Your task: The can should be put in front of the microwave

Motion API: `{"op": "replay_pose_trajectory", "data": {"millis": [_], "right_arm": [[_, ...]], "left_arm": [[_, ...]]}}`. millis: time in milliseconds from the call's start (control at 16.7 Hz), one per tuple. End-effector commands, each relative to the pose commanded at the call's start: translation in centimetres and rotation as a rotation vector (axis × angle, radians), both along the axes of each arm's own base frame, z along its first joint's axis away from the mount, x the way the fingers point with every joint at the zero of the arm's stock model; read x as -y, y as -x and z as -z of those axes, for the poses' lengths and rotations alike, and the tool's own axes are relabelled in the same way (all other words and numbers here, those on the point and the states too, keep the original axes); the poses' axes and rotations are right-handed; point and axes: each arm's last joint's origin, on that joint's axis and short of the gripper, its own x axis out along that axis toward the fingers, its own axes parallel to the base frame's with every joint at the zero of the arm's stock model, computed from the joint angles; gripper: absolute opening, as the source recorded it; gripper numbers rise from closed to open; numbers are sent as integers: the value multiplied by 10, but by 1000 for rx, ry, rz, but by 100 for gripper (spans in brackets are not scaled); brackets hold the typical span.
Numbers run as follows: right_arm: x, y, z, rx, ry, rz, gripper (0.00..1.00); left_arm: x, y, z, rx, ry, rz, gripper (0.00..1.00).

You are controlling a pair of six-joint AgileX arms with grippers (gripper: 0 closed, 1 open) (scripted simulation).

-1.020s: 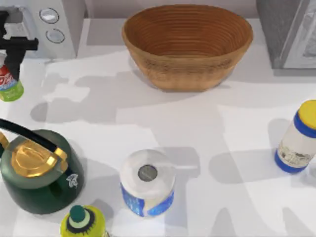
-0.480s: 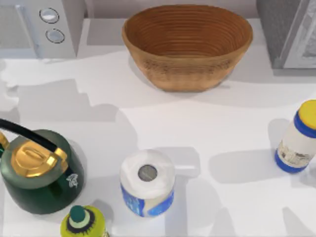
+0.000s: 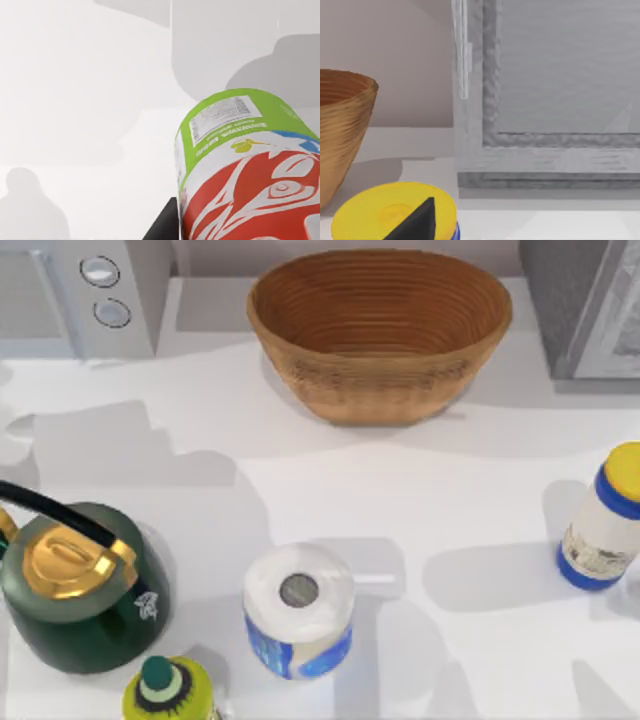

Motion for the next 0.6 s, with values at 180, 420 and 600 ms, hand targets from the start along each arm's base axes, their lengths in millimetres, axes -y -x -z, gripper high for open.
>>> {"op": "replay_pose_trajectory", "data": {"millis": [180, 420, 600], "right_arm": [[0, 0, 0, 0, 0, 0, 100], [0, 0, 0, 0, 0, 0, 100], [0, 0, 0, 0, 0, 0, 100]], "left_arm": [[0, 0, 0, 0, 0, 0, 8], [0, 0, 0, 0, 0, 0, 38], [0, 0, 0, 0, 0, 0, 60]]}}
